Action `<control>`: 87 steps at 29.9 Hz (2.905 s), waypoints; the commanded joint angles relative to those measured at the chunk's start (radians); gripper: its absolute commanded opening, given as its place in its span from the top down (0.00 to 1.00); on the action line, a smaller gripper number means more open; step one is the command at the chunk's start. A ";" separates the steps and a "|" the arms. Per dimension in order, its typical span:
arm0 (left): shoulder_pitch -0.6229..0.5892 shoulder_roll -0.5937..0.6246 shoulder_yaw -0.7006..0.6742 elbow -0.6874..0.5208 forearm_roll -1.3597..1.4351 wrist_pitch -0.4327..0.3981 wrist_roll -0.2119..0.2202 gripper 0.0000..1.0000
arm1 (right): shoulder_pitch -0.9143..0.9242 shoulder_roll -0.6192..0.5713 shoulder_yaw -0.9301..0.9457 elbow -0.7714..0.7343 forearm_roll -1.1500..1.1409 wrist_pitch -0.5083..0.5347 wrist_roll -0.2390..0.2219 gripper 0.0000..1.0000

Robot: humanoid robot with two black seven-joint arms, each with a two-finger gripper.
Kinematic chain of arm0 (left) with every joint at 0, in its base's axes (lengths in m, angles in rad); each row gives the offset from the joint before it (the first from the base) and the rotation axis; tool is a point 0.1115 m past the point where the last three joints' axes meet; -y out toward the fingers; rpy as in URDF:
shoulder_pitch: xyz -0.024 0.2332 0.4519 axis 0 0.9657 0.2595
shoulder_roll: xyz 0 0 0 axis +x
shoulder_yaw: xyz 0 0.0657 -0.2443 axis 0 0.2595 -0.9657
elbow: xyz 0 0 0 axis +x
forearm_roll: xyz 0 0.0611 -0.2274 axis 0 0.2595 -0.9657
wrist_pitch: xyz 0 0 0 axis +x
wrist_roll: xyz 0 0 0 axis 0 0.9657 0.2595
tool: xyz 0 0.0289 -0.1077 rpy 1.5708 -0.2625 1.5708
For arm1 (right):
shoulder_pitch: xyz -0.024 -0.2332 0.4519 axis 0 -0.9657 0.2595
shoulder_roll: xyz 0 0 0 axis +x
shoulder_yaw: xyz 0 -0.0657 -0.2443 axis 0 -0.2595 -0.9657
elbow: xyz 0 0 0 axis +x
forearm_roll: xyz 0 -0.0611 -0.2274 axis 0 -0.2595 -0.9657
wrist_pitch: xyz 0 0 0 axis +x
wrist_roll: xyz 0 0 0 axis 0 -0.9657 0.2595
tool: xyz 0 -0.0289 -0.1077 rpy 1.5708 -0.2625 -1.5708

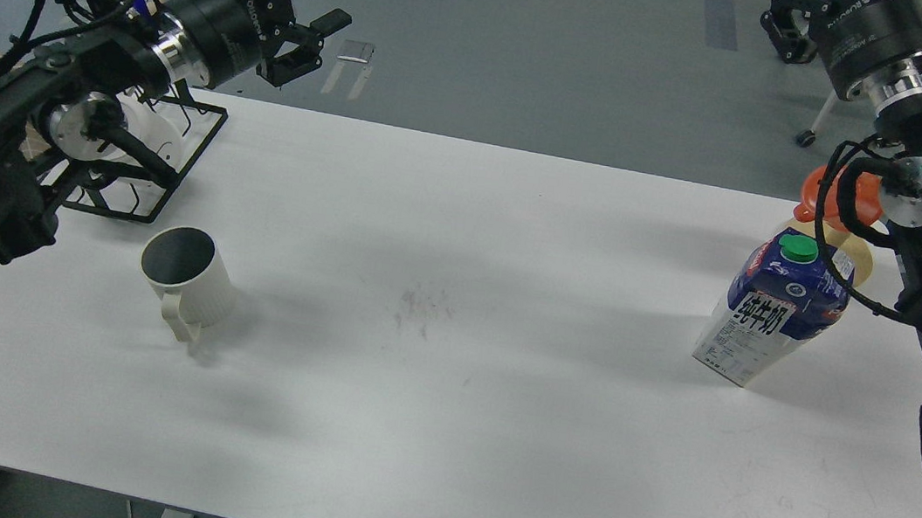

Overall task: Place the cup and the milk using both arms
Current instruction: 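Move the left gripper down toward the white mug lying on its side, then grasp the white mug's rim with the left gripper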

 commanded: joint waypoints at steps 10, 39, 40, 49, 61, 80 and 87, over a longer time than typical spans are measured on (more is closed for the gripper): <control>0.165 0.465 0.039 -0.384 0.407 0.001 0.006 0.02 | -0.033 -0.084 -0.049 0.116 -0.006 0.000 0.001 0.00; 0.316 0.541 0.163 -0.381 0.976 0.001 -0.088 0.02 | -0.071 -0.105 -0.048 0.162 -0.006 0.000 0.001 0.00; 0.317 0.541 0.174 -0.379 0.976 0.001 -0.088 0.02 | -0.071 -0.105 -0.048 0.164 -0.006 0.000 0.001 0.00; 0.317 0.504 0.217 -0.367 0.958 0.001 -0.089 0.02 | -0.076 -0.105 -0.048 0.164 -0.006 0.000 0.001 0.00; 0.317 0.441 0.223 -0.281 0.936 0.001 -0.088 0.02 | -0.079 -0.105 -0.048 0.164 -0.006 0.000 0.001 0.00; 0.323 0.412 0.244 -0.255 0.936 0.001 -0.086 0.19 | -0.091 -0.119 -0.048 0.165 -0.006 0.000 0.001 0.00; 0.328 0.400 0.248 -0.257 0.944 0.001 -0.088 0.64 | -0.092 -0.119 -0.048 0.165 -0.006 0.000 0.001 0.00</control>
